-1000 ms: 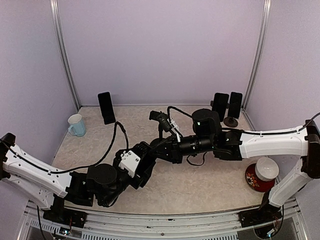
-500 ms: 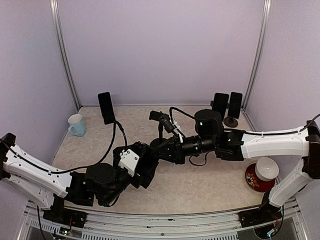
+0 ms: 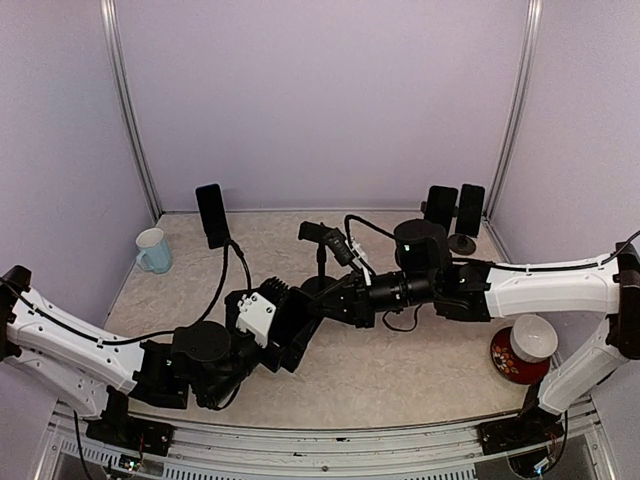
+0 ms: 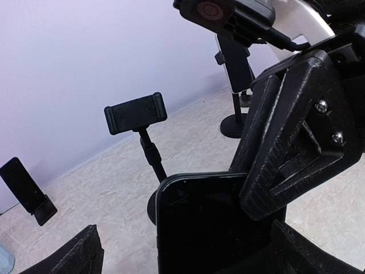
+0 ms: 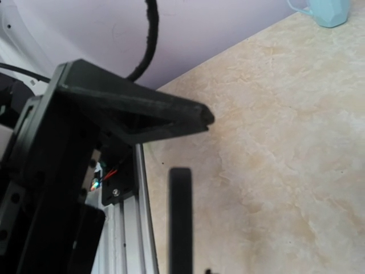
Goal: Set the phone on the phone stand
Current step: Pass from the left arm to the right
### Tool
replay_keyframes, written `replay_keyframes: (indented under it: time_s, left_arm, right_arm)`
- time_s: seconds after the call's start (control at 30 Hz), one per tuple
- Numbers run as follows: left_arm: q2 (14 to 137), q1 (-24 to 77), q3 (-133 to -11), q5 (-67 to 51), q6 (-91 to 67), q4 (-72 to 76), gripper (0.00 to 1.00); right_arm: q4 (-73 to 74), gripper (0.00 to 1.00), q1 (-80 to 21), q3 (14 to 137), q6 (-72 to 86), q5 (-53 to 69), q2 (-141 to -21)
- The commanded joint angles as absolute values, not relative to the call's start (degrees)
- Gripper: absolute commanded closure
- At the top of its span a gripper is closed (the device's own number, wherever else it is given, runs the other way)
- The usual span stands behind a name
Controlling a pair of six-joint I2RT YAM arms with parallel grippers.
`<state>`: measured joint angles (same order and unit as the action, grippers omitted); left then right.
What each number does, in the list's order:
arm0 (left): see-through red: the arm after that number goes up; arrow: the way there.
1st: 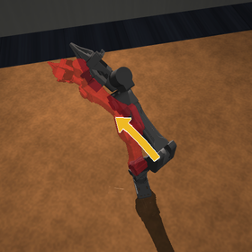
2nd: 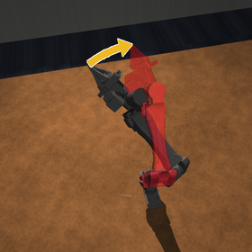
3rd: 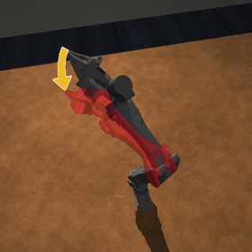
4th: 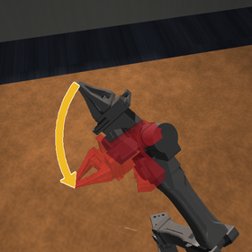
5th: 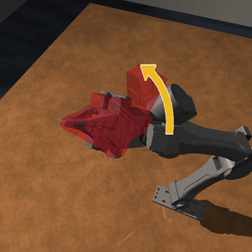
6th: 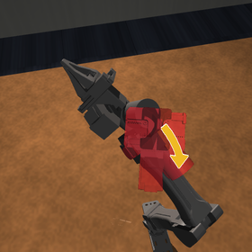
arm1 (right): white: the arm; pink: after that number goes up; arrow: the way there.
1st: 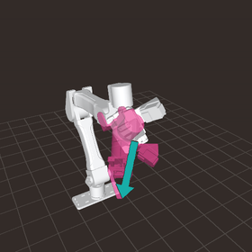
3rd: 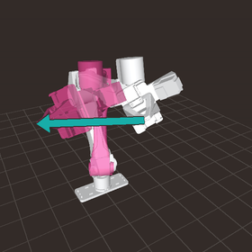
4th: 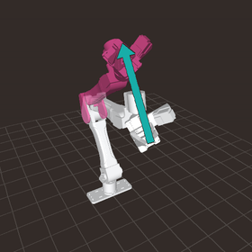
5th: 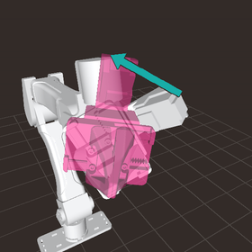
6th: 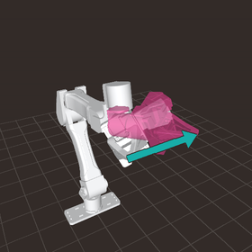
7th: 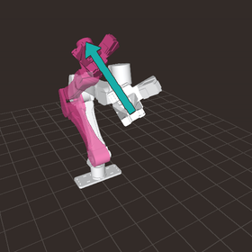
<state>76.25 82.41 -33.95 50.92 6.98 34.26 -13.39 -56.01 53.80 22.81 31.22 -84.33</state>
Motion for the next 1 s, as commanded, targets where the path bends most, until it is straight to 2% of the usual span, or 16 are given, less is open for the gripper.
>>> replay_keyframes:
  time_s: [0.0,0.97]
  left_arm:
    - [76.1,81.1,-34.9,48.8,5.0,34.6,0.01]
    - [75.9,78.3,-34.9,45.8,1.4,32.2,0.01]
  right_arm:
    - [-16.4,1.00,-55.2,53.6,22.1,31.9,-81.8]
    - [-17.4,1.00,-54.2,53.3,21.9,32.4,-82.9]
